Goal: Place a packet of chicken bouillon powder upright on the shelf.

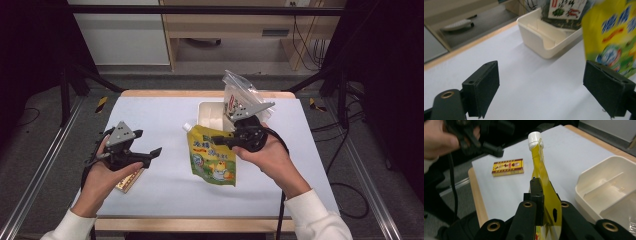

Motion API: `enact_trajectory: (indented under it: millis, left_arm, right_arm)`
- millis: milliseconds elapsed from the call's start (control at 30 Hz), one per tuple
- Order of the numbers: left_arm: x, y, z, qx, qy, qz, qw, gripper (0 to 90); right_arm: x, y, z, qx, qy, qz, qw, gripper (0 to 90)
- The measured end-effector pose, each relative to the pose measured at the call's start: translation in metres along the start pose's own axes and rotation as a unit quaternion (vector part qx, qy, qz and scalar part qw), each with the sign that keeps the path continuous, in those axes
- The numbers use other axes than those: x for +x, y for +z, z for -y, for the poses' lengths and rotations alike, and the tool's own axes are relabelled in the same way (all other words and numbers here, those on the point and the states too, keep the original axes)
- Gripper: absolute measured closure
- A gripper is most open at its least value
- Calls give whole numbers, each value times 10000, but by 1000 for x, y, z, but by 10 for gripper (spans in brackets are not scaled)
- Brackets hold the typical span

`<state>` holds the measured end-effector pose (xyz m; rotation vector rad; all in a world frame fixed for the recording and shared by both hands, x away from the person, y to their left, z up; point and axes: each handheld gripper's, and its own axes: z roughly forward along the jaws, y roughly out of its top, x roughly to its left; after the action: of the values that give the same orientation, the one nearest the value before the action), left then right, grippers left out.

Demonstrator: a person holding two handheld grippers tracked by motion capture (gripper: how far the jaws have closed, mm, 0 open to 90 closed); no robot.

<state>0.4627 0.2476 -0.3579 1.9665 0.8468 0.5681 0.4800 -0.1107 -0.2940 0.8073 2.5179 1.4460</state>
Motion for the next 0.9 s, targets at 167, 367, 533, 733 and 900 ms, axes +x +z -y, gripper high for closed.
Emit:
enact_trajectory:
  millis: [167, 367, 533, 733, 900]
  left_arm:
    - [5, 1, 36, 20, -288, -162, 9995, 133]
    - [-3, 3, 67, -3, -334, -261, 9991, 133]
    - [-7, 3, 81, 134, -330, -278, 9990, 128]
    - [-12, 4, 90, 58, -553, -215, 9982, 118]
    - [-15, 5, 92, 157, -461, -221, 9986, 115]
  right_arm:
    - [-9, -8, 1, -334, 462, 90, 9983, 900]
    - [-17, -17, 2, -866, 964, 182, 9914, 900]
    - [-18, -24, 2, -1324, 1333, 247, 9819, 900]
    - [-21, -30, -2, -1864, 1624, 409, 9681, 900]
    - [-25, -32, -6, -2198, 1898, 538, 9554, 900]
